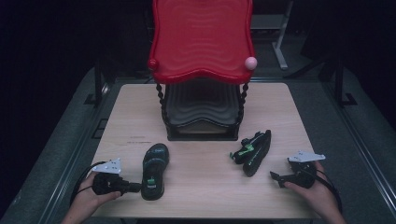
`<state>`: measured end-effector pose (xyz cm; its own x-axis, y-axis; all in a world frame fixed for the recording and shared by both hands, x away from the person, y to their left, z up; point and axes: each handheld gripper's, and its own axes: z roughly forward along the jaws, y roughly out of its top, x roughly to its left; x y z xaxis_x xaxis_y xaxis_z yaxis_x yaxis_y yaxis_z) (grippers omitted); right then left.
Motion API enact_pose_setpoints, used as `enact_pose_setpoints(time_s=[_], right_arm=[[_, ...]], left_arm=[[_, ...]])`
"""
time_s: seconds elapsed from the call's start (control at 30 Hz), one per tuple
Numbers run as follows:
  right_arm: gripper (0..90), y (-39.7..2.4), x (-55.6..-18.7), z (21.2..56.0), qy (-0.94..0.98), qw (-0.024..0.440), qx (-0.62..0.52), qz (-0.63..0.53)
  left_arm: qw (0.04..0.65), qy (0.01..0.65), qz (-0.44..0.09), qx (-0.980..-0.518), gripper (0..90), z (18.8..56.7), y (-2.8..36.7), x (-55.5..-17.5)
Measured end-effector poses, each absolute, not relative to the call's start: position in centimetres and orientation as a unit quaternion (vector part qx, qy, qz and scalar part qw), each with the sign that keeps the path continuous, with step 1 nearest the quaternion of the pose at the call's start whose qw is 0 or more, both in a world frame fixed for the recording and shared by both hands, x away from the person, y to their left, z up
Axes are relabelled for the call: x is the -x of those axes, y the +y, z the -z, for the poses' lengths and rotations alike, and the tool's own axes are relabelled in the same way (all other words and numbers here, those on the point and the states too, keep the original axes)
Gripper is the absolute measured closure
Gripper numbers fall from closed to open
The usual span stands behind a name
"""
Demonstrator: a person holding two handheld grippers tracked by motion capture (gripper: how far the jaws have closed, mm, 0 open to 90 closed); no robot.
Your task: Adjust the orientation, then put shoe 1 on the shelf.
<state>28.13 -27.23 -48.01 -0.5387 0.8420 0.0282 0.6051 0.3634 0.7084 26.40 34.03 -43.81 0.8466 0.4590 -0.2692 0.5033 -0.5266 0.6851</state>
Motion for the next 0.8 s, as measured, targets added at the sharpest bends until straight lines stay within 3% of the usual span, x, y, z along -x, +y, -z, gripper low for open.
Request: enact_pose_setpoints(time_s=[0.27,0.33,0.47,0.8], right_arm=[[6.3,-27.2,-28.1,48.0,0.807,0.173,-0.448,-0.343],[6.3,-27.2,-28.1,48.0,0.807,0.173,-0.448,-0.342],[6.3,-27.2,-28.1,48.0,0.807,0.173,-0.448,-0.343],[6.3,-27.3,-28.2,48.0,0.807,0.173,-0.448,-0.344]], left_arm=[[0.450,0.305,-0.026,-0.839,67.2,42.2,36.0,-27.0],[0.456,0.305,-0.027,-0.836,64.2,42.1,36.0,-27.1],[0.478,0.312,-0.036,-0.820,49.7,41.6,35.1,-28.0],[0.491,0.292,-0.026,-0.820,44.6,41.5,32.7,-29.9]])
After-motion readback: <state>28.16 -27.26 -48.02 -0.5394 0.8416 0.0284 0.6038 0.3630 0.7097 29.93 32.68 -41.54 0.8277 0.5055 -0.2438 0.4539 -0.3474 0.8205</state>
